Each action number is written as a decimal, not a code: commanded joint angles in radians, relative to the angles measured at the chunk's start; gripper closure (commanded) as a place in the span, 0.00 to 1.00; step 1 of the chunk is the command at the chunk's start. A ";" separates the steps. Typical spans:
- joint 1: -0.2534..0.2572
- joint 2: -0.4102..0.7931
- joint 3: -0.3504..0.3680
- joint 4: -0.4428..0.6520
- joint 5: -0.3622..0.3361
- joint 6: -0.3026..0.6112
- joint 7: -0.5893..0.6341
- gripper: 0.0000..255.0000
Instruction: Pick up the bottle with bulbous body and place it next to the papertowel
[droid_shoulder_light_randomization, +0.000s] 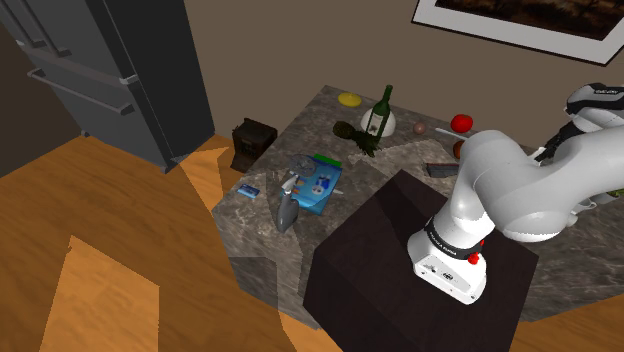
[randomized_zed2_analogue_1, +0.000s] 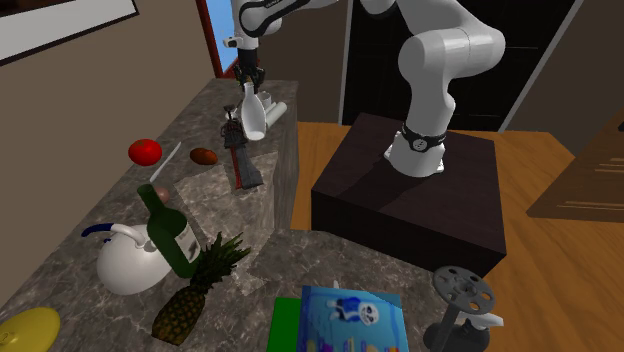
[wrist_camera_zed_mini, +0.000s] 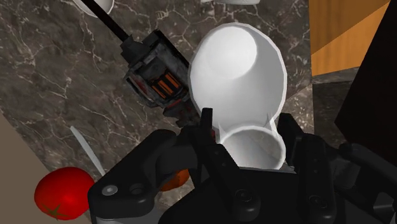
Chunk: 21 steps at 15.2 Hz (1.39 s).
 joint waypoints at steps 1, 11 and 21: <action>0.000 0.000 0.000 -0.001 0.000 0.001 0.000 1.00; -0.008 0.017 0.011 0.001 0.010 -0.018 -0.004 0.00; -0.024 0.061 0.041 0.016 0.038 -0.075 -0.018 0.00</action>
